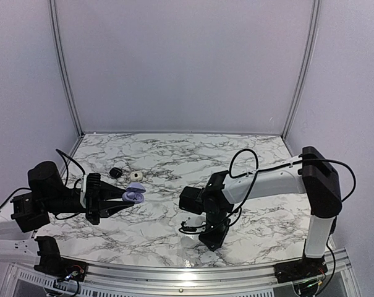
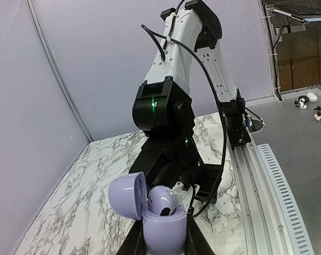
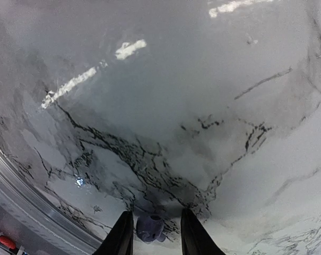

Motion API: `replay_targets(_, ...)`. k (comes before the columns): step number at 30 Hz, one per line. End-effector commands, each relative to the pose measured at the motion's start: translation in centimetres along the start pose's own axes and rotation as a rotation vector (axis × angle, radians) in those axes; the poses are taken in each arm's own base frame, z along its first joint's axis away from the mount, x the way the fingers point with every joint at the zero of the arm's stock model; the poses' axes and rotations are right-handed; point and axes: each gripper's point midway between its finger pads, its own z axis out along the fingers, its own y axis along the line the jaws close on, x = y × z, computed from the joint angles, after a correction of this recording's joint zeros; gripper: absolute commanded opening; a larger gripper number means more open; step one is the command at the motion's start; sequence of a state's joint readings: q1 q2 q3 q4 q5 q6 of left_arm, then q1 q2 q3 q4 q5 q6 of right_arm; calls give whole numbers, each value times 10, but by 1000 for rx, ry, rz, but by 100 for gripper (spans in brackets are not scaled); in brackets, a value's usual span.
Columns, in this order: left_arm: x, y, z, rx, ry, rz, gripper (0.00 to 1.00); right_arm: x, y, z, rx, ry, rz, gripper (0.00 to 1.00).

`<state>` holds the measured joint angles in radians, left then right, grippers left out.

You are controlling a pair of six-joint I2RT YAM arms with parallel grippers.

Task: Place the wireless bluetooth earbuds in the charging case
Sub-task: Place the right earbud at the center of the board, then pick up the right earbud from the center of the board.

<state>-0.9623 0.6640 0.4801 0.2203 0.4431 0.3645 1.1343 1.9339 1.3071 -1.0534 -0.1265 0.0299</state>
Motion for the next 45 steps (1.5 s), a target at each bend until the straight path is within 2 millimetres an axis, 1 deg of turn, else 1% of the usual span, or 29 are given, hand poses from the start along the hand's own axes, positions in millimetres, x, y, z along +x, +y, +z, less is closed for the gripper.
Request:
replay_targets(1,-6,0,-2,-7,-33,28,0,3,6,0,16,48,-7,31)
replay_targets(3,-6,0,-1,-5,-32,29,0,5,5,-1,31,61,-3,31)
replay_targets(7,-6,0,-1,-4,-33,33,0,3,11,-4,45,72,-19,30)
replay_targets(10,-6,-1,-2,-4,-35,33,0,3,12,-2,51,84,-22,26)
replay_targets(15,-7,0,-3,-10,-38,33,0,0,11,-5,68,77,-23,18)
replay_targets(20,-6,0,-3,-12,-35,29,0,-14,12,-16,70,17,-34,14)
replay_targets(22,-6,1,-3,-15,-33,27,0,-25,13,-27,59,-42,-39,12)
replay_targets(23,-7,1,-3,-17,-35,26,0,-34,14,-36,48,-87,-38,12)
replay_targets(25,-7,2,-2,-21,-39,23,0,-53,9,-57,13,-193,-19,11)
replay_targets(27,-9,3,-2,-27,-44,22,0,-76,2,-88,-24,-334,2,10)
replay_targets(30,-12,9,-3,-59,-54,27,0,-106,-16,-148,-48,-580,36,9)
replay_targets(32,-15,16,-3,-95,-68,28,0,-120,-26,-194,-40,-750,43,9)
replay_targets(33,-18,20,-3,-115,-81,31,0,-124,-29,-217,-44,-832,41,9)
replay_targets(34,-21,23,-4,-134,-95,28,0,-124,-31,-243,-47,-924,33,9)
replay_targets(36,-29,29,-5,-169,-137,27,0,-125,-30,-285,-85,-1086,14,10)
replay_targets(39,-40,42,-10,-248,-204,44,0,-121,-29,-346,-165,-1326,1,10)
replay_targets(40,-41,46,-10,-274,-211,49,0,-118,-27,-359,-189,-1380,-8,9)
replay_targets(42,-42,53,-8,-303,-215,60,0,-113,-21,-379,-233,-1463,-29,9)
replay_targets(45,-45,59,-4,-329,-238,66,0,-106,-8,-402,-311,-1563,-79,9)
